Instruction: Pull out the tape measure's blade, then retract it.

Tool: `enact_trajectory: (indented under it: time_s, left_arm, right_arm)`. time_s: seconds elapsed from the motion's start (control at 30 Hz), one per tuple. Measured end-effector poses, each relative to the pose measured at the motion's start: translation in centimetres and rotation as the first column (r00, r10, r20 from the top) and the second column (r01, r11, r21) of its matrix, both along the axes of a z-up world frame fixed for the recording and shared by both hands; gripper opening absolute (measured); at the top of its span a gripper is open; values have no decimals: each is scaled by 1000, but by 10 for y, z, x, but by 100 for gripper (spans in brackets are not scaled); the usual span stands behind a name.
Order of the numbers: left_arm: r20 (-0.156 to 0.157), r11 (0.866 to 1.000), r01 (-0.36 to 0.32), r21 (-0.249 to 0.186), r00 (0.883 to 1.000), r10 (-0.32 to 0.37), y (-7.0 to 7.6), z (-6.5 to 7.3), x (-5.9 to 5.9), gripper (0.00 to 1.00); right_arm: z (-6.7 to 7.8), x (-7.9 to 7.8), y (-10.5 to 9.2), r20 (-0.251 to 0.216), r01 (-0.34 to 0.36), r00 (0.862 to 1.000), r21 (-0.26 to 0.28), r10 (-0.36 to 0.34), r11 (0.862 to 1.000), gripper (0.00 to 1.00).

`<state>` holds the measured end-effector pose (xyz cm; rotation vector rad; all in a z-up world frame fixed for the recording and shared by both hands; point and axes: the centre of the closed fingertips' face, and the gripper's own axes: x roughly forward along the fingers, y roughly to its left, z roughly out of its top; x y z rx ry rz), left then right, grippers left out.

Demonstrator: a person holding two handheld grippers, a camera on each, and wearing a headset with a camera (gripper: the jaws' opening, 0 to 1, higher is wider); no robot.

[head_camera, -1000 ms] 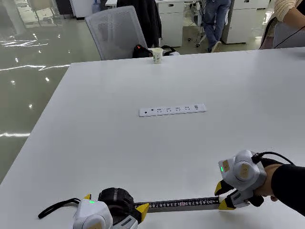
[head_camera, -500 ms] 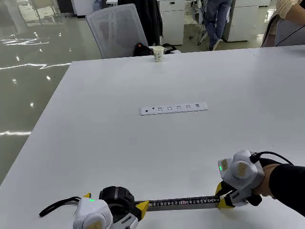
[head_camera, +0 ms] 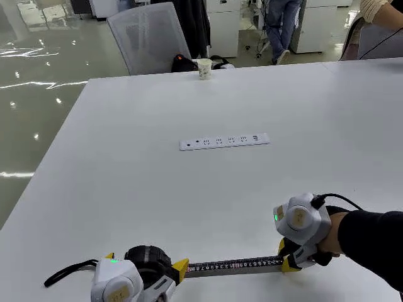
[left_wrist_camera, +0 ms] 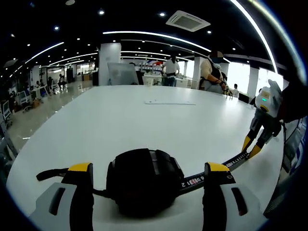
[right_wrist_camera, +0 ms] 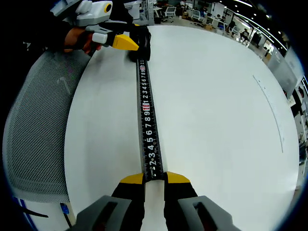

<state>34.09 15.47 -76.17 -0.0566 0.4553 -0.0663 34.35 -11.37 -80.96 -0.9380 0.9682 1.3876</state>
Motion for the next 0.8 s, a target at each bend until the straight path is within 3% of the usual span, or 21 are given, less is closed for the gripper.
enact_trajectory:
  time_s: [0.23,0.37,0.4,0.5,0.57,0.67,0.73,0.8]
  left_arm:
    - [-9,1000,-6,-18,1000,6,-3,-1,2,82]
    - [-31,1000,-21,11,999,22,1,-3,4,79]
    - [-37,999,-25,24,999,25,3,-3,4,79]
    - [-40,999,-27,17,999,28,4,-4,4,77]
    - [-44,999,-29,15,999,30,5,-4,4,76]
    - [-86,1000,-29,-10,996,28,4,-9,1,67]
    - [-83,999,-31,-11,996,30,5,-7,2,65]
    - [-95,999,-33,-8,995,32,5,-7,2,63]
  right_arm:
    - [0,0,1,31,39,999,-29,-39,999,12]
    - [-1,3,1,23,53,998,-52,-51,997,11]
    - [-1,2,0,20,29,999,-50,-28,998,11]
    - [-1,2,0,24,17,1000,-47,-16,999,11]
    - [-1,3,0,23,45,999,-47,-43,998,10]
    - [-1,4,0,16,86,996,-46,-85,995,10]
    - [-1,4,0,-2,127,992,-46,-127,991,10]
    - [-1,4,1,6,102,995,-58,-102,993,10]
